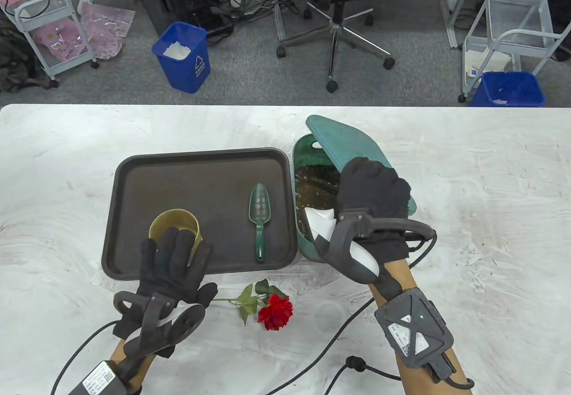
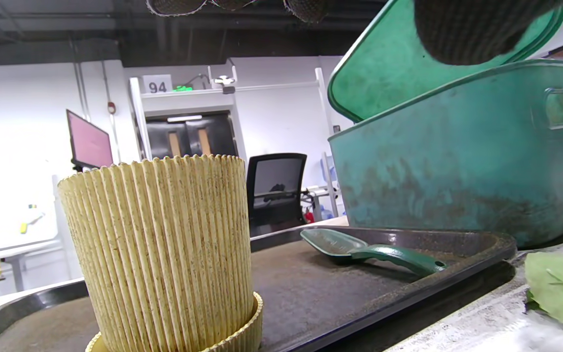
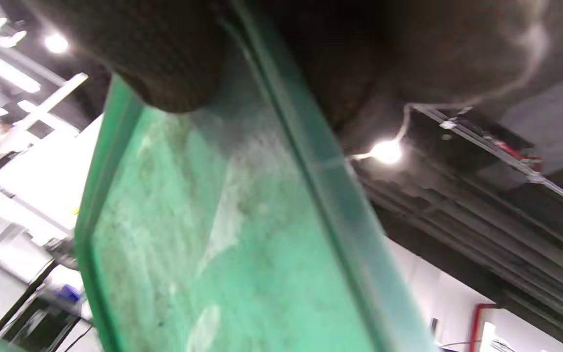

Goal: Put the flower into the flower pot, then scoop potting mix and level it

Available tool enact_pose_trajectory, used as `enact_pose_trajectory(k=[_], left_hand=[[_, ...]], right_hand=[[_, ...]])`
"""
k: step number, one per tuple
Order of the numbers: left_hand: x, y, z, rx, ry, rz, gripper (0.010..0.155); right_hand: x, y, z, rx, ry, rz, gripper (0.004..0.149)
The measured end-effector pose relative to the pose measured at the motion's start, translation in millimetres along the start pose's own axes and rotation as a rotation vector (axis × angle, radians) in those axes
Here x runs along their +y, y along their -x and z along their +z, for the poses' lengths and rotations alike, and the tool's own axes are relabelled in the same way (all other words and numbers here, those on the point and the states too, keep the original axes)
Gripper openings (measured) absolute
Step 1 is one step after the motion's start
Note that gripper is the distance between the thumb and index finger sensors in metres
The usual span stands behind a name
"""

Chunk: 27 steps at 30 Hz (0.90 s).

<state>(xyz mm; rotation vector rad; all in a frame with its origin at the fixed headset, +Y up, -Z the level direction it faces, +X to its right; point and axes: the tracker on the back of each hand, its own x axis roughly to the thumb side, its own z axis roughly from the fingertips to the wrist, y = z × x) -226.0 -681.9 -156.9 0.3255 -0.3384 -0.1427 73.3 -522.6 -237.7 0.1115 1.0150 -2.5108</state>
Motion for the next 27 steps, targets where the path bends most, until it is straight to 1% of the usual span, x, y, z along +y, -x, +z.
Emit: enact_pose_trajectory(k=[3, 4, 5, 7, 8, 9, 10, 12, 14, 15, 16, 17, 20, 21, 23, 25, 27], left_hand=[[0.1, -0.2, 0.2, 0.000, 0.000, 0.001, 0.087], [0.3, -0.2, 0.2, 0.000, 0.000, 0.000, 0.087], [0.4, -0.2, 0.3, 0.000, -0.001, 0.000, 0.087], [0.7, 0.1, 0.5, 0.002, -0.004, 0.002, 0.087], [0.8, 0.3, 0.4, 0.003, -0.005, 0.002, 0.087], [0.9, 0.4, 0.5, 0.003, -0.006, 0.001, 0.087], [1.0, 0.6, 0.5, 0.004, -0.008, 0.001, 0.087], [1.2, 0.8, 0.6, 0.005, -0.010, 0.001, 0.087], [1.3, 0.5, 0.6, 0.003, -0.011, 0.000, 0.087], [1.2, 0.2, 0.6, 0.001, -0.011, -0.001, 0.087], [1.1, -0.3, 0.5, -0.002, -0.009, -0.003, 0.087], [0.7, -0.9, 0.5, -0.005, -0.007, -0.004, 0.087], [-0.1, -2.3, 0.5, -0.010, -0.002, -0.006, 0.087], [-0.4, -2.3, 0.5, -0.011, -0.001, -0.004, 0.087], [-0.2, -2.1, 0.5, -0.010, 0.000, 0.002, 0.087], [-0.2, -2.1, 0.4, -0.010, -0.001, 0.003, 0.087], [-0.6, -2.3, 0.2, -0.010, 0.004, 0.004, 0.087]], right_hand=[[1.9, 19.9, -16.8, 0.116, 0.001, -0.010, 0.040], [2.7, 23.7, -18.6, 0.136, -0.001, -0.010, 0.040], [4.8, 34.0, -22.2, 0.189, -0.002, -0.018, 0.041], [12.5, 55.9, -24.7, 0.306, -0.041, -0.105, 0.041], [19.9, 70.5, -22.9, 0.391, -0.079, -0.177, 0.041], [25.5, 80.2, -20.5, 0.447, -0.103, -0.224, 0.041], [35.7, 94.3, -15.0, 0.526, -0.138, -0.284, 0.041], [55.4, 118.1, -1.2, 0.660, -0.198, -0.368, 0.041], [81.8, 145.5, 23.1, 0.856, -0.286, -0.517, 0.041], [90.6, 152.6, 32.3, 0.929, -0.315, -0.590, 0.042], [104.2, 161.5, 47.0, 1.031, -0.362, -0.694, 0.042], [113.8, 166.6, 58.1, 1.091, -0.393, -0.743, 0.042], [146.2, 178.3, 96.3, 1.222, -0.488, -0.785, 0.042], [153.8, 179.7, 105.3, 1.251, -0.507, -0.787, 0.042], [175.7, 182.8, 131.3, 1.314, -0.584, -0.808, 0.043], [192.5, 183.3, 151.7, 1.368, -0.645, -0.854, 0.043], [205.4, 182.8, 166.6, 1.405, -0.710, -0.903, 0.043]])
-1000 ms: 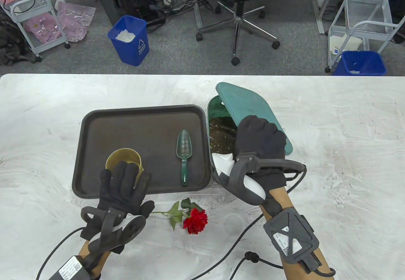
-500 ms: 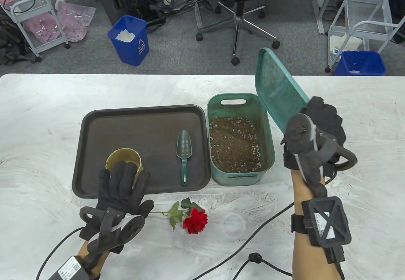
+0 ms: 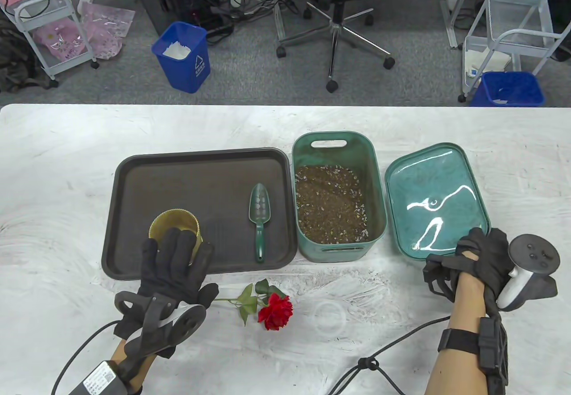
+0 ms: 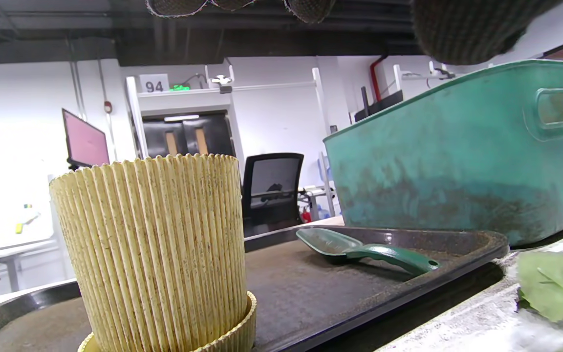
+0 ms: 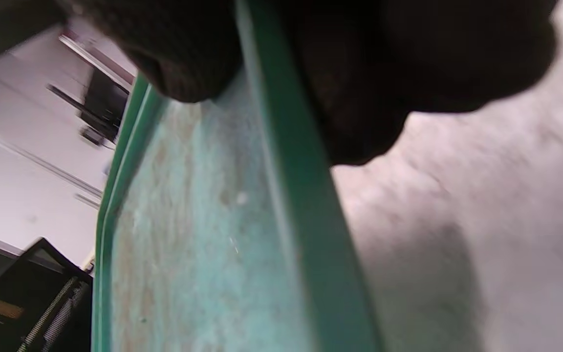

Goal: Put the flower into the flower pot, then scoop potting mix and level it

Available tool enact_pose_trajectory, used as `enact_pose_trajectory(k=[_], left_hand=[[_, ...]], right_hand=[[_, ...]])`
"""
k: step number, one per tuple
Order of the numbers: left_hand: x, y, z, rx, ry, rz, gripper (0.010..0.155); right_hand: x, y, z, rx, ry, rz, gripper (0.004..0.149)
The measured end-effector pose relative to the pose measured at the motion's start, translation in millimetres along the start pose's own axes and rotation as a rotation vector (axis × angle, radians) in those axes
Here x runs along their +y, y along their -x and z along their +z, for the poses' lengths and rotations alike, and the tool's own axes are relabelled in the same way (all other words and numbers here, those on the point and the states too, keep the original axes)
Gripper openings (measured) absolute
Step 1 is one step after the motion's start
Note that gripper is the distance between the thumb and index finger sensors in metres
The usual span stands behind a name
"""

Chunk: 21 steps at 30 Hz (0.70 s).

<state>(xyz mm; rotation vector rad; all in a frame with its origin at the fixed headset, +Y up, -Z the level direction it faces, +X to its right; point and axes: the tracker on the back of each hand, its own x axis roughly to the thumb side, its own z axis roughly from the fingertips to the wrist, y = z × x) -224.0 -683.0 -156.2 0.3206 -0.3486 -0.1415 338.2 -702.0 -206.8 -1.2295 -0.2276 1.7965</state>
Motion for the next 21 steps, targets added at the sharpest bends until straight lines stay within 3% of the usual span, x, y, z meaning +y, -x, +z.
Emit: enact_pose_trajectory(k=[8, 14, 18, 21], left_hand=[[0.2, 0.1, -0.6, 0.000, 0.009, 0.001, 0.086], [0.2, 0.2, -1.1, 0.000, 0.011, 0.000, 0.086], [1.0, 0.4, -1.0, 0.002, 0.007, 0.000, 0.087], [0.9, 0.4, -0.9, 0.001, 0.004, 0.001, 0.087]], right_hand=[[15.6, 24.6, -14.3, 0.074, -0.055, 0.086, 0.044], [19.0, 19.9, -11.1, 0.063, 0.027, 0.292, 0.053], [19.0, 0.0, 2.3, -0.084, 0.206, 0.645, 0.062], [15.8, -23.2, 17.7, -0.258, 0.279, 0.719, 0.062]])
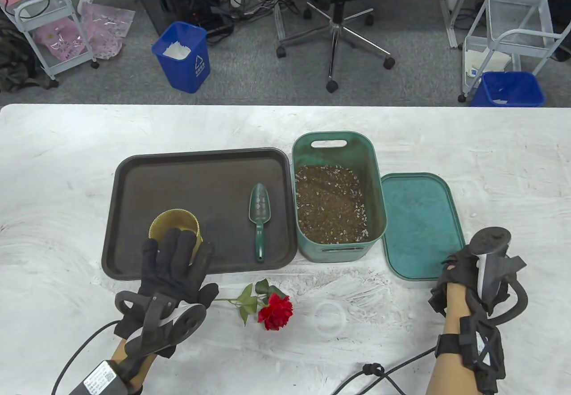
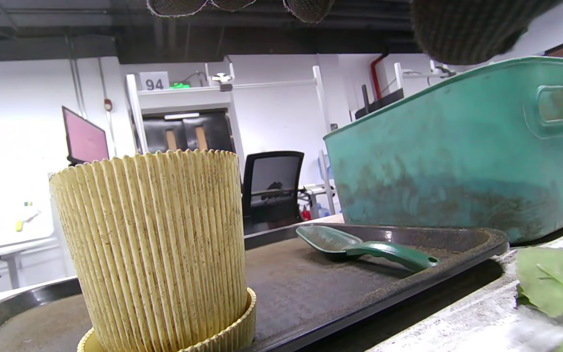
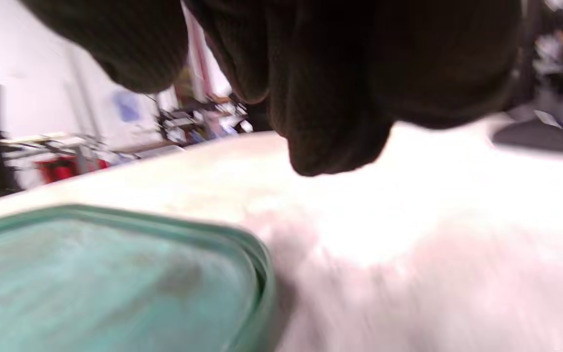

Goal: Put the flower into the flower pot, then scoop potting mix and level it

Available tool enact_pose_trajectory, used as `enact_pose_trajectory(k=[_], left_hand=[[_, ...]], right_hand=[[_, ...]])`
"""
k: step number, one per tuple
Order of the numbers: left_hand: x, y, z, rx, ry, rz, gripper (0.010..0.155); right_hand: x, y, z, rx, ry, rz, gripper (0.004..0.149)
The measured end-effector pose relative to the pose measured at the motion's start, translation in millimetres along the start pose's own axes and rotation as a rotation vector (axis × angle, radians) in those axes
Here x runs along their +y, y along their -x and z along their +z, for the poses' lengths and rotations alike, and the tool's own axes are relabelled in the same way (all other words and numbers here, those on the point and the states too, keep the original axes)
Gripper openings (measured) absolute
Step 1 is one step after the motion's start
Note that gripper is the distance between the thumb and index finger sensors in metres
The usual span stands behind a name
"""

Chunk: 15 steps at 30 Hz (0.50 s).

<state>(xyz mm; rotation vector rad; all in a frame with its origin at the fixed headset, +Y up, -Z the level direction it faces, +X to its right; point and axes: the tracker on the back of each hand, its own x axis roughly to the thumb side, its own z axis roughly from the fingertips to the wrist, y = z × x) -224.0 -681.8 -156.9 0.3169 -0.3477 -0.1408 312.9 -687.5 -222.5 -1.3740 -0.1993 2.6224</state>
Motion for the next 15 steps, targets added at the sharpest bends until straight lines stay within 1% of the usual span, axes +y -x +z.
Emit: enact_pose_trajectory(k=[3, 5, 6, 7, 8, 9, 10, 11, 12, 13, 15], left_hand=[[-0.1, -0.1, 0.0, 0.000, -0.002, 0.000, 0.087], [-0.3, 0.1, -0.1, 0.002, -0.001, 0.001, 0.087], [-0.1, 0.1, -0.1, 0.003, 0.001, 0.001, 0.087], [-0.2, 0.3, -0.2, 0.003, 0.003, 0.000, 0.088], [0.2, 0.2, -0.2, 0.003, 0.002, -0.001, 0.087], [0.3, 0.3, -0.2, 0.003, 0.001, -0.001, 0.088], [0.3, 0.3, -0.2, 0.004, 0.001, -0.001, 0.088], [0.3, 0.2, -0.2, 0.004, 0.000, 0.000, 0.088], [0.1, 0.1, -0.2, 0.004, -0.003, 0.001, 0.087], [-0.1, -0.1, -0.2, 0.004, -0.006, 0.001, 0.087], [-0.2, -0.1, -0.3, 0.005, -0.012, 0.006, 0.086]], right_hand=[[-32.5, -18.1, 12.0, -0.141, 0.075, -0.231, 0.060], [-58.2, -31.4, 26.8, -0.259, 0.137, -0.330, 0.060], [-67.8, -35.8, 34.6, -0.300, 0.170, -0.350, 0.059], [-81.5, -41.9, 49.1, -0.378, 0.228, -0.386, 0.059], [-88.9, -45.4, 60.0, -0.447, 0.263, -0.417, 0.059], [-97.5, -49.7, 77.1, -0.548, 0.309, -0.466, 0.058], [-101.3, -52.1, 89.1, -0.613, 0.343, -0.494, 0.058], [-105.5, -56.0, 107.6, -0.729, 0.390, -0.520, 0.057], [-106.4, -58.5, 121.7, -0.815, 0.423, -0.525, 0.057], [-106.1, -61.4, 136.7, -0.894, 0.465, -0.517, 0.057], [-101.2, -64.8, 156.6, -1.006, 0.523, -0.487, 0.056]])
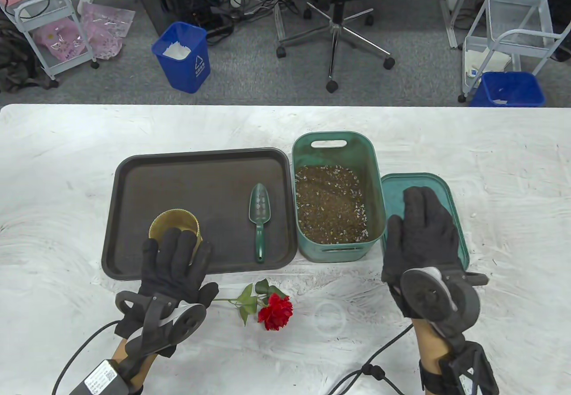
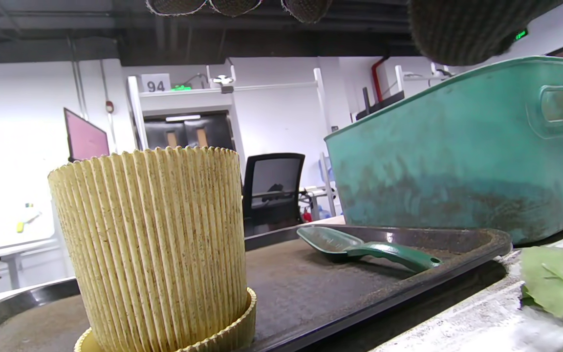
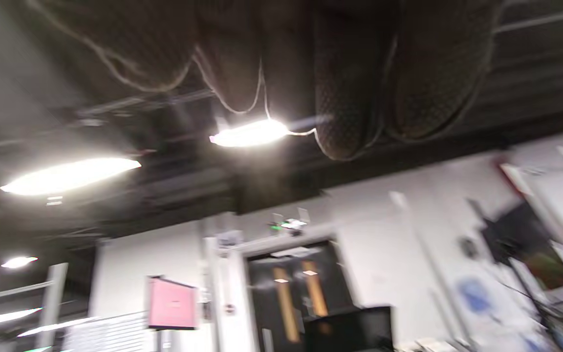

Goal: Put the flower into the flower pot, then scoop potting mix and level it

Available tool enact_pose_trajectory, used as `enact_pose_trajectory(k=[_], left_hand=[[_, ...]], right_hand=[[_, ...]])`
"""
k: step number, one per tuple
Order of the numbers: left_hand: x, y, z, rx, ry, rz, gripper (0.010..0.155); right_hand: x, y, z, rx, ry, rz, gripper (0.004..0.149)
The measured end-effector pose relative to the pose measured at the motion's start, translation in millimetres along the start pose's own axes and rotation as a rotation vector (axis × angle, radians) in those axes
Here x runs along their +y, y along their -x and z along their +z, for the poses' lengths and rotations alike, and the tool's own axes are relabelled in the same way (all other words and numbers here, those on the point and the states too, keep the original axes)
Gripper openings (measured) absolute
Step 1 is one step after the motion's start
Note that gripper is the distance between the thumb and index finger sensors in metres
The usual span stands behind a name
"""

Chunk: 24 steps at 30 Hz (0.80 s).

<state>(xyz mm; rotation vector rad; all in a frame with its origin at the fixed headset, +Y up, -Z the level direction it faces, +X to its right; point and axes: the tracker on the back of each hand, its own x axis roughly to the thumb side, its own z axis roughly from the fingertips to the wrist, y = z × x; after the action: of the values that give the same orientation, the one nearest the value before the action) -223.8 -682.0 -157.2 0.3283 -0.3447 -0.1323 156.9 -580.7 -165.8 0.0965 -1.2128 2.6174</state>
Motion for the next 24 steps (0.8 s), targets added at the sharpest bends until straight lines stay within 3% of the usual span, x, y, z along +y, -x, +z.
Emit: enact_pose_trajectory(k=[3, 5, 10, 12, 15, 20, 24], left_hand=[[-0.2, 0.2, 0.1, 0.010, -0.012, 0.017, 0.086], [-0.3, 0.2, 0.3, 0.013, -0.021, 0.027, 0.086], [-0.1, -3.8, 1.2, 0.003, -0.049, 0.070, 0.084], [0.6, -7.6, 1.4, -0.018, -0.059, 0.094, 0.083], [5.3, -13.7, 0.8, -0.047, -0.084, 0.125, 0.082], [44.1, -11.8, -12.9, -0.005, -0.231, 0.114, 0.079], [67.3, -22.0, -34.7, -0.034, -0.281, 0.124, 0.076]], right_hand=[[14.8, -20.5, 21.3, -0.184, 0.012, 0.005, 0.055], [24.6, -23.8, 32.5, -0.229, 0.003, 0.010, 0.055], [49.7, -13.5, 60.6, -0.195, -0.076, -0.058, 0.053], [52.0, -9.9, 66.6, -0.193, -0.128, -0.093, 0.052], [48.2, -7.1, 68.9, -0.191, -0.098, -0.079, 0.051], [45.1, -2.6, 69.1, -0.189, -0.087, -0.104, 0.051], [44.8, -3.2, 70.3, -0.201, -0.088, -0.120, 0.050]])
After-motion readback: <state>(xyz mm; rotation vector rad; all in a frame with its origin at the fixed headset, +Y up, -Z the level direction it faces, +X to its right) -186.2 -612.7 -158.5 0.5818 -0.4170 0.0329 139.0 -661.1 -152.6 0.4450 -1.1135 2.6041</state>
